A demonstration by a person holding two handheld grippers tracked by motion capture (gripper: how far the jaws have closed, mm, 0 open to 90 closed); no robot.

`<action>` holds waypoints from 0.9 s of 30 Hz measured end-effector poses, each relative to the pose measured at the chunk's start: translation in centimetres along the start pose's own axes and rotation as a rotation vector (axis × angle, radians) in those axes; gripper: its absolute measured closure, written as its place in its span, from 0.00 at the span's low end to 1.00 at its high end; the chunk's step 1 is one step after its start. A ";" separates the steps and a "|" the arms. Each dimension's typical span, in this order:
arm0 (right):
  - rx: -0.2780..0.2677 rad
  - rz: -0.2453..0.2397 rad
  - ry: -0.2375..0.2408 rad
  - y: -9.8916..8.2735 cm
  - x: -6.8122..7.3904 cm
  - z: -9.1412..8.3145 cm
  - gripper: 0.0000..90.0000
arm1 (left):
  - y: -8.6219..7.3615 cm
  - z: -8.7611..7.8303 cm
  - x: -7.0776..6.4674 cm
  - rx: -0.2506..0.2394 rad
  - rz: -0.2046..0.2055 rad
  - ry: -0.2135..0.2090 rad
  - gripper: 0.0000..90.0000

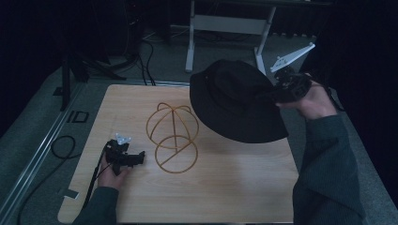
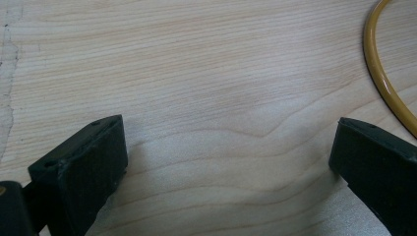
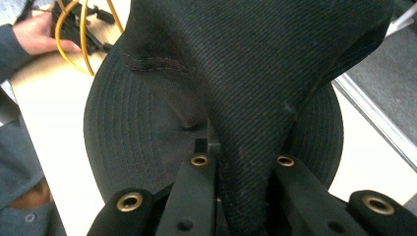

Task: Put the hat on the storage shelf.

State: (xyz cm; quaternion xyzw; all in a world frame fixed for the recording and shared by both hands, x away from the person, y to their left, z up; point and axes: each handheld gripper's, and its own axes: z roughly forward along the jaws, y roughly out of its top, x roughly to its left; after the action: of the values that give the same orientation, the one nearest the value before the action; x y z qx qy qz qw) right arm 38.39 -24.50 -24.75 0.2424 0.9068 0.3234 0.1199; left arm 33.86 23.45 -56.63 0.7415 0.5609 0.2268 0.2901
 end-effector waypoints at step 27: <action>-0.056 -0.086 0.089 5.2 2.4 1.5 0.97 | 0.0 0.0 0.0 0.000 0.003 -0.002 0.01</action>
State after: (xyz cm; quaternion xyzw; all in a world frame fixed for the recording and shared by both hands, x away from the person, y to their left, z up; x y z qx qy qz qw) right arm 38.81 -18.98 -22.63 0.1852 0.9114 0.3536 0.1002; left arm 33.85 23.41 -56.63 0.7426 0.5596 0.2265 0.2902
